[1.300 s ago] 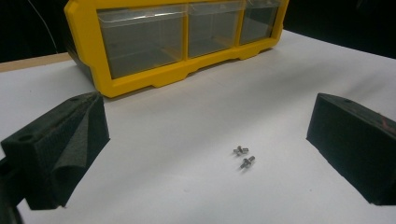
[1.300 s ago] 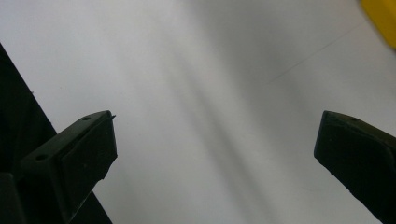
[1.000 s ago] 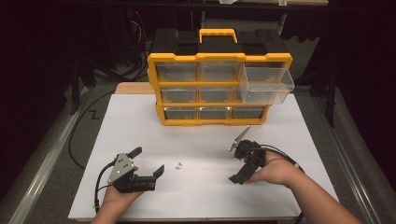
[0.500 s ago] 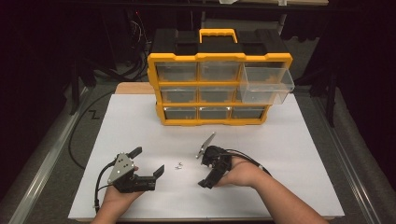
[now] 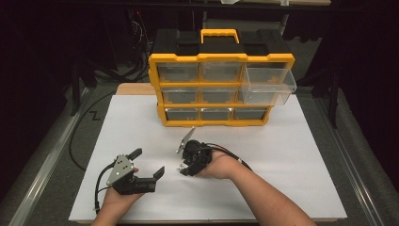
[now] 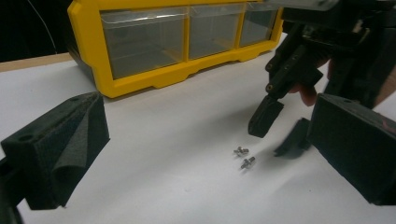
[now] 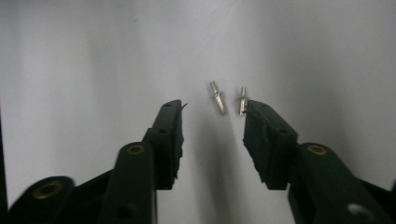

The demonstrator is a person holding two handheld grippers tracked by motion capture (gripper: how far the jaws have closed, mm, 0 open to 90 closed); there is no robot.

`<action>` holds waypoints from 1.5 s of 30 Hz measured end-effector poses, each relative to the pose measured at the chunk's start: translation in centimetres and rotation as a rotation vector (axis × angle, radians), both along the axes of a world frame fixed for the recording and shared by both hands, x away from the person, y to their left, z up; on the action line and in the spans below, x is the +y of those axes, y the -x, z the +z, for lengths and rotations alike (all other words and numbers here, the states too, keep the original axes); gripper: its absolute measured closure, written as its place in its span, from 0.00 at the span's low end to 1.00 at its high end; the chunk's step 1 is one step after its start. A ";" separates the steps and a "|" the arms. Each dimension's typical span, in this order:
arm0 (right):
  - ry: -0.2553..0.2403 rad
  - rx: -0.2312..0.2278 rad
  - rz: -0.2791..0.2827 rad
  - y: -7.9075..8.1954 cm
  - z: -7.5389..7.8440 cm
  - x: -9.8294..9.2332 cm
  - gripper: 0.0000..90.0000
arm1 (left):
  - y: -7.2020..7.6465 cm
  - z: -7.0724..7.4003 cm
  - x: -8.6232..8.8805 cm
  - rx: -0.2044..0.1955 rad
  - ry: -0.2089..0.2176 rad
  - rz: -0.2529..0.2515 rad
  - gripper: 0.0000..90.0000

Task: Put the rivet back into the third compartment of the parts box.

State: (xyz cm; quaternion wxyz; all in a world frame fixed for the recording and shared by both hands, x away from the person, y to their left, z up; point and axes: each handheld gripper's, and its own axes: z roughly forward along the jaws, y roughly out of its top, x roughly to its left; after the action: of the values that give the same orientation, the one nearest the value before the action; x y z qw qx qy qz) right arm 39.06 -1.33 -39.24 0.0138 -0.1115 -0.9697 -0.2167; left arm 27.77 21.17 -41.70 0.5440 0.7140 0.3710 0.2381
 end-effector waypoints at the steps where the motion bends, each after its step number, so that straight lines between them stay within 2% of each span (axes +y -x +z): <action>1: -0.004 0.002 0.004 -0.1 0.0 0.3 0.74 | 0.0 0.0 0.0 -0.001 0.001 -0.001 0.00; 3: -0.015 0.007 0.019 -0.3 -0.1 0.7 0.78 | 0.0 0.0 -0.1 -0.003 0.003 -0.005 0.00; 6: 0.005 -0.001 0.049 -0.5 -0.3 1.5 0.81 | 0.0 0.0 0.0 -0.006 0.006 -0.008 0.00; 11: 0.031 0.007 0.059 -0.7 -1.0 2.3 0.84 | 0.0 0.0 0.1 -0.004 0.011 -0.006 0.00; 13: 0.056 -0.004 0.075 -0.6 -1.4 2.5 0.87 | 0.0 0.0 0.1 -0.005 0.012 -0.007 0.00; 14: 0.056 -0.021 0.079 -0.6 -1.5 2.5 0.90 | 0.0 0.0 0.1 -0.004 0.011 -0.008 0.00; 18: 0.065 -0.039 0.079 -0.5 -1.5 2.5 0.93 | 0.0 0.0 0.1 -0.005 0.010 -0.009 0.00; 23: 0.063 -0.010 0.084 -0.4 -0.9 2.0 0.93 | 0.0 0.0 0.1 -0.003 0.004 -0.011 0.00; 31: 0.072 0.003 0.078 0.4 0.5 -0.4 0.93 | 0.0 0.0 0.0 -0.004 0.008 -0.010 0.00; 45: 0.083 0.024 -0.017 1.5 0.0 -7.8 0.93 | -0.1 0.0 -0.2 0.000 0.005 -0.011 0.00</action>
State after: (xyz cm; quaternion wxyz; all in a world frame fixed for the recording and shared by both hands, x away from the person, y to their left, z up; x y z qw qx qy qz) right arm 37.52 -9.12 -39.20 0.0188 -0.1230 -0.9767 -0.1749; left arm 27.88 20.97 -41.73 0.5471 0.7147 0.3675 0.2342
